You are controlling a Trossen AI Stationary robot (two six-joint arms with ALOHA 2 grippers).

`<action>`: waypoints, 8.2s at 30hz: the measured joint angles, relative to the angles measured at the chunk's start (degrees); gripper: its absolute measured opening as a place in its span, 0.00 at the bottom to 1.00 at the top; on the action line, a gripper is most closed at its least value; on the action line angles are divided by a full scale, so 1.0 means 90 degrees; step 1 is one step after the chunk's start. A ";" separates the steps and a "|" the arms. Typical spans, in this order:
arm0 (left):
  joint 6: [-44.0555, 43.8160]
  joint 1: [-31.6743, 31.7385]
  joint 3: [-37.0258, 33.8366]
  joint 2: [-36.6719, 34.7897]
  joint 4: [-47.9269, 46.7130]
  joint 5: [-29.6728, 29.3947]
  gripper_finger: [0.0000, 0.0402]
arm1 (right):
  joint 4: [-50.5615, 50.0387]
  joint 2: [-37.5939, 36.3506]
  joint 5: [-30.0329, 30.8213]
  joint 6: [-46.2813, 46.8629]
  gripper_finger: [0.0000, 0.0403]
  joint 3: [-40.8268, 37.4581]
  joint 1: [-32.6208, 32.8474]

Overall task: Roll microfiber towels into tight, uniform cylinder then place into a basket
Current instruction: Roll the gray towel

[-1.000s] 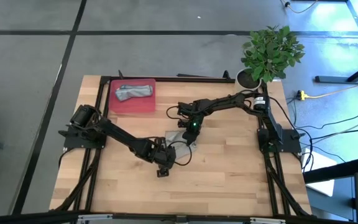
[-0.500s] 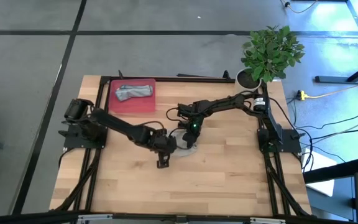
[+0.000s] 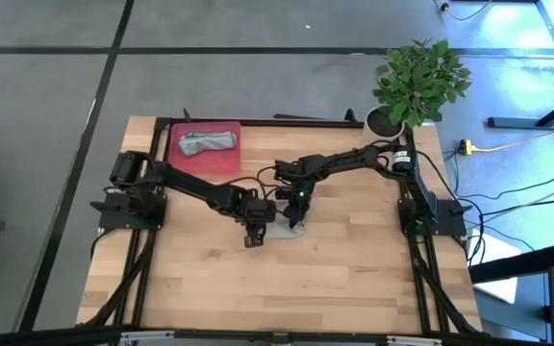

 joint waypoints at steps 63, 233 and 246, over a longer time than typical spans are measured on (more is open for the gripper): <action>-0.0778 -0.1669 0.0013 0.0446 -0.0410 -0.0045 0.00 | 0.0618 -0.1561 0.3336 -0.2095 0.33 -0.0344 0.2441; -0.0937 -0.2936 0.0012 0.0544 -0.0148 -0.0457 0.00 | 0.1781 -0.0554 0.5014 -0.1558 0.02 -0.0380 0.3536; -0.0949 -0.2907 -0.0012 0.0035 0.0083 0.0495 0.00 | 0.0971 -0.0500 0.2608 -0.1454 0.01 0.0551 0.3165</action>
